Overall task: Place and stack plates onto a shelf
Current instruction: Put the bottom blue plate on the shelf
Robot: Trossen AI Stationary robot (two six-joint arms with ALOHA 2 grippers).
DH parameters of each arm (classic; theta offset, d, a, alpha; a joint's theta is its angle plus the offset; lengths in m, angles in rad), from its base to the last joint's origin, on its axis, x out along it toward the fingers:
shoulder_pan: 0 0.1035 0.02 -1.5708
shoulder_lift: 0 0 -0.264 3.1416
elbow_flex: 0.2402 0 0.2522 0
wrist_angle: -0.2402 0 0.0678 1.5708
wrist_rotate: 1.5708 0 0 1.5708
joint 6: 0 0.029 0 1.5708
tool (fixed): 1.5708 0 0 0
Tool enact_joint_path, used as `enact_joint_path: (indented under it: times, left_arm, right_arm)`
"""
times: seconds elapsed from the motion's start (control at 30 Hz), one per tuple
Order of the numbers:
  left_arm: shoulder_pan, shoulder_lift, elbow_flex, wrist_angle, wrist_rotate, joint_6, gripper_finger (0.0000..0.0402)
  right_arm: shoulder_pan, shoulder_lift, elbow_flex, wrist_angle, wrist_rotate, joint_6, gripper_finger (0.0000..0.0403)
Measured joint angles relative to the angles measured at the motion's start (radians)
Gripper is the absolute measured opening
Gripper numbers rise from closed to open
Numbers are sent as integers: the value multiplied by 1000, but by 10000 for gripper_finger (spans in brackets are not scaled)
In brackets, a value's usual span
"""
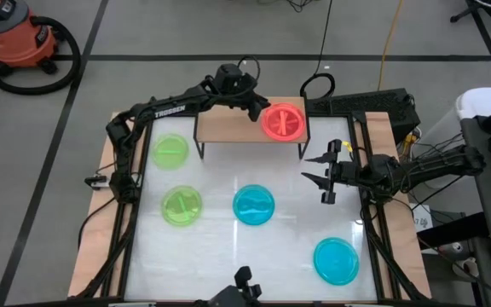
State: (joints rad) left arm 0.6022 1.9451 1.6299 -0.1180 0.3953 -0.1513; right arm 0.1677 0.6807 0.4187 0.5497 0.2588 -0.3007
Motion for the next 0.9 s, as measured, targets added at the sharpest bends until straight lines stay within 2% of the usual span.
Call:
enact_joint_path:
  times: [0.13, 0.27, 0.43, 0.57, 0.73, 0.9]
  left_arm:
    - [5, -38, -1, 7, 39, 12, 132]
    - [13, -147, -1, 3, 85, 79, 133]
    - [-31, -322, -1, -84, 82, 198, 133]
    - [-115, -454, -35, -139, 31, 278, 133]
    - [-257, -620, -245, -74, -99, 352, 133]
    - [-368, -791, -580, 211, -181, 322, 133]
  right_arm:
    - [0, 0, 0, 0, 1, 1, 167]
    - [0, 0, 0, -13, 1, 24, 167]
    - [0, 0, 0, -79, 1, 51, 167]
    - [0, 0, 0, -132, 1, 67, 167]
    - [0, 0, 0, -170, 1, 110, 167]
    - [0, 0, 0, -220, 1, 164, 167]
